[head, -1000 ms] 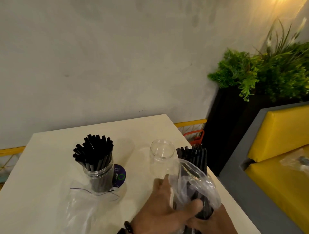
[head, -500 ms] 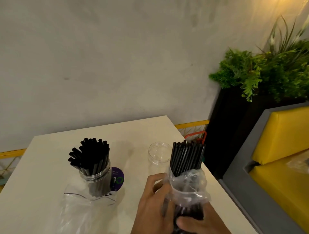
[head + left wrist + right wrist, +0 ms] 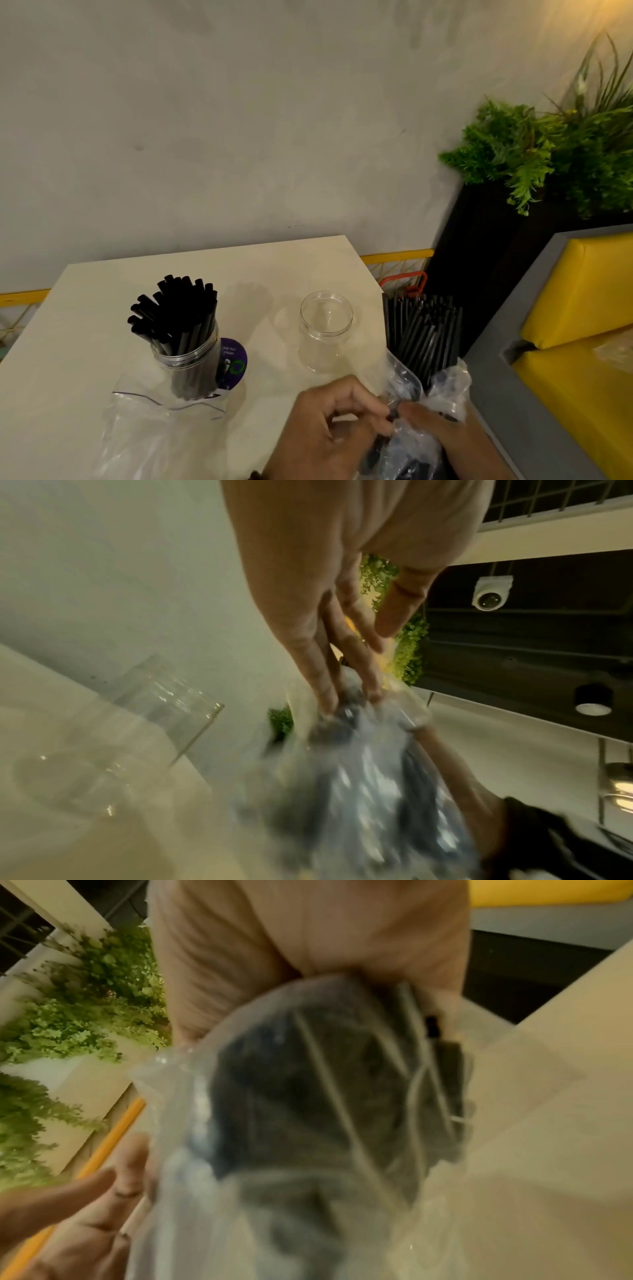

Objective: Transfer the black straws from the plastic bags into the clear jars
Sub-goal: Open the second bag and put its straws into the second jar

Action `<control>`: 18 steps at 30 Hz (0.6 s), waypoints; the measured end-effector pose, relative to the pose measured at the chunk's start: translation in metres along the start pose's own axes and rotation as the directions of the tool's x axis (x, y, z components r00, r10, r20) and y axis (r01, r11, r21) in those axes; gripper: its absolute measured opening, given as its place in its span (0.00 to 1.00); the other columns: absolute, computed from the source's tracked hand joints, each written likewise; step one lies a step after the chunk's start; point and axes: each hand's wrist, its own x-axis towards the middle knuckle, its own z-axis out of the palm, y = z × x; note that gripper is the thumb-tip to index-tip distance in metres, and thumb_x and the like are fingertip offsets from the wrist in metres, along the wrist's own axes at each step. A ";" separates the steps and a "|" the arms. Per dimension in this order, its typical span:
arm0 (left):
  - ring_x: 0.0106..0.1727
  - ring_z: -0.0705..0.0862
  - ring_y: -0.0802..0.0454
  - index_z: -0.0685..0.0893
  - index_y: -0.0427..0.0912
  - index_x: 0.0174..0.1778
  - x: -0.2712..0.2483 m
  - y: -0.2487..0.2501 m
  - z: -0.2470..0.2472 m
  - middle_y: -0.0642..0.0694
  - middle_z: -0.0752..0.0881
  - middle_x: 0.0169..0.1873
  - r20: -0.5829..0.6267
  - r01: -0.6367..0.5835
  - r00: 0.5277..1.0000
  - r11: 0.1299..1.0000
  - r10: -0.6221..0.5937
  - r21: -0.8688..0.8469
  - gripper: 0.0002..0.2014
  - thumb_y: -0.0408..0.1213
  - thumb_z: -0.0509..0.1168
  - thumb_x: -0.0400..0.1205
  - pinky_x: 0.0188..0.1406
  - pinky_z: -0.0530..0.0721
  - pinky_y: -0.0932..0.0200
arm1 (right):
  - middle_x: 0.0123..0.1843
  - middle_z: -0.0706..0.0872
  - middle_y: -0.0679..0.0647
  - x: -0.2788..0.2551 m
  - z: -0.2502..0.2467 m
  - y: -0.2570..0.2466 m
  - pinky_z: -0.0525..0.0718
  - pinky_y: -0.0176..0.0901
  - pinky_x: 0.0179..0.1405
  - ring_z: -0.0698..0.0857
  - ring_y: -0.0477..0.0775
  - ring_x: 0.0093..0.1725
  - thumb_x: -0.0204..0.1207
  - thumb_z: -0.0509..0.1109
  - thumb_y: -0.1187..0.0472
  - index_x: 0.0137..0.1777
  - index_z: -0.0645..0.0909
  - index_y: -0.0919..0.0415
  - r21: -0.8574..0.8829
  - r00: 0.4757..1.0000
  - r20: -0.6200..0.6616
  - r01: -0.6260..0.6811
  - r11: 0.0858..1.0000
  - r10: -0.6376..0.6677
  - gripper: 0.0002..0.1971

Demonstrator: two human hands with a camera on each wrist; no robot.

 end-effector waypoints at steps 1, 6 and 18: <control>0.45 0.94 0.53 0.91 0.46 0.40 0.009 -0.003 -0.004 0.46 0.95 0.38 -0.029 0.015 0.999 0.998 -0.014 0.055 0.10 0.28 0.69 0.81 0.50 0.92 0.55 | 0.46 0.93 0.60 -0.001 -0.004 -0.010 0.88 0.47 0.53 0.93 0.53 0.46 0.65 0.85 0.63 0.52 0.84 0.68 0.048 0.997 -0.016 -0.074 0.996 0.074 0.19; 0.42 0.90 0.56 0.83 0.51 0.48 0.070 -0.033 -0.040 0.52 0.91 0.37 -0.408 0.180 0.913 0.907 -0.010 0.382 0.12 0.37 0.78 0.76 0.47 0.87 0.58 | 0.40 0.92 0.52 -0.007 -0.011 -0.024 0.87 0.44 0.48 0.90 0.50 0.40 0.49 0.91 0.58 0.49 0.84 0.58 -0.090 0.978 -0.121 -0.180 0.980 0.169 0.28; 0.71 0.76 0.47 0.59 0.55 0.80 0.124 -0.081 -0.044 0.53 0.70 0.66 -0.263 0.195 0.963 0.824 -0.058 0.533 0.57 0.47 0.85 0.58 0.69 0.80 0.54 | 0.44 0.91 0.44 -0.011 -0.027 -0.046 0.85 0.27 0.34 0.91 0.40 0.39 0.60 0.87 0.65 0.55 0.81 0.59 -0.342 0.955 -0.104 -0.297 0.892 0.278 0.25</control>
